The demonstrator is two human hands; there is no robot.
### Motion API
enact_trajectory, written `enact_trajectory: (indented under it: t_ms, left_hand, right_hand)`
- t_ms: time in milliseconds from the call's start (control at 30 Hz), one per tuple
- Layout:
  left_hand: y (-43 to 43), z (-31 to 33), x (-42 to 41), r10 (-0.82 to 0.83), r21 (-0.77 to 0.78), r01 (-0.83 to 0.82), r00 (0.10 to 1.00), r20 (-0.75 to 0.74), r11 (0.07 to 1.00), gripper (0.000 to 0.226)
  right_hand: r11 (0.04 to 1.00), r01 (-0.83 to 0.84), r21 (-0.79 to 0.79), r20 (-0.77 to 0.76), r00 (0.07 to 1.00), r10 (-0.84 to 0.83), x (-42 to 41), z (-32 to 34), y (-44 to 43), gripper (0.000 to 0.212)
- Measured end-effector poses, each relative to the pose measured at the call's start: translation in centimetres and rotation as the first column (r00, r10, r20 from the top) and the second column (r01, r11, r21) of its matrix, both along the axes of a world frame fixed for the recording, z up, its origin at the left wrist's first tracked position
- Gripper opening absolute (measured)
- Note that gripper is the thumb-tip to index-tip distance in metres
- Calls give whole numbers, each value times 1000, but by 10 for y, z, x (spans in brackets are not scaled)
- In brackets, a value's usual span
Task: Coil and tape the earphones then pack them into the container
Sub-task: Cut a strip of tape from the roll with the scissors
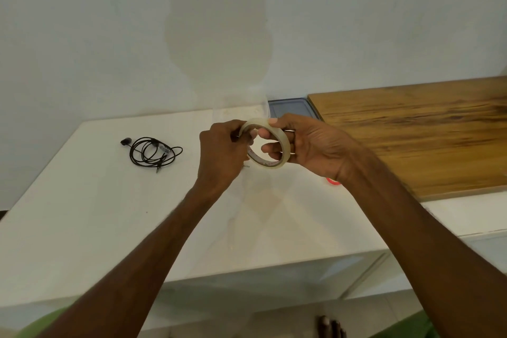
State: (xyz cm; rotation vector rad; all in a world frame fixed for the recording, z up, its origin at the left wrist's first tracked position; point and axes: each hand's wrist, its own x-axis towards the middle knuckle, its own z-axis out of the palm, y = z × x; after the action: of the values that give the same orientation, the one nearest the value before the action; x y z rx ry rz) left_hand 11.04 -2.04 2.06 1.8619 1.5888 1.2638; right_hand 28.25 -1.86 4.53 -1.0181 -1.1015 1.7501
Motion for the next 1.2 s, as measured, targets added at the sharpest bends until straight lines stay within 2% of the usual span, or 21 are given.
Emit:
enact_trajectory:
  t_ms: [133,333,500,667,767,867,967,1033,1133,1200]
  left_hand:
    - [0,1,0,-14,7,14,1000,-7,1000,17]
    - [-4,-1,-3,-48,215,56,998,-45,975,21]
    - [-4,-2,-4,-37,288,65,994,-100,955,19]
    - [-4,1,-4,-33,283,90,979,-200,955,19]
    - [-7,4,-1,-99,279,191,945,-313,941,22]
    - [-9,8,-3,-223,130,274,923,-314,953,26]
    - [-8,11,-8,-283,-39,283,924,-258,958,25]
    - [-10,11,-9,-268,-71,260,946,-180,963,20]
    - [-13,10,-5,-149,-75,148,989,-3,986,16]
    - [-15,10,-1,-91,-60,95,994,54,994,19]
  right_hand:
    - [1000,10,-13,-15,1000,-10,-3,0,-2,23]
    - [997,75,-37,-92,993,-78,-11,1,-5,15]
    - [996,77,-45,-89,993,-80,-12,1,-6,10]
    - [994,99,-48,-40,994,-101,-7,1,-4,10]
    - [989,121,-81,38,992,-118,-6,-4,-2,12]
    - [988,136,-67,150,981,-125,-1,-7,1,22]
    - [982,170,83,392,900,-189,7,-2,2,26]
    - [946,196,257,495,814,-303,8,1,0,22]
    - [813,246,528,519,664,-538,1,1,-3,22]
    - [769,219,600,510,636,-579,-5,1,-5,24]
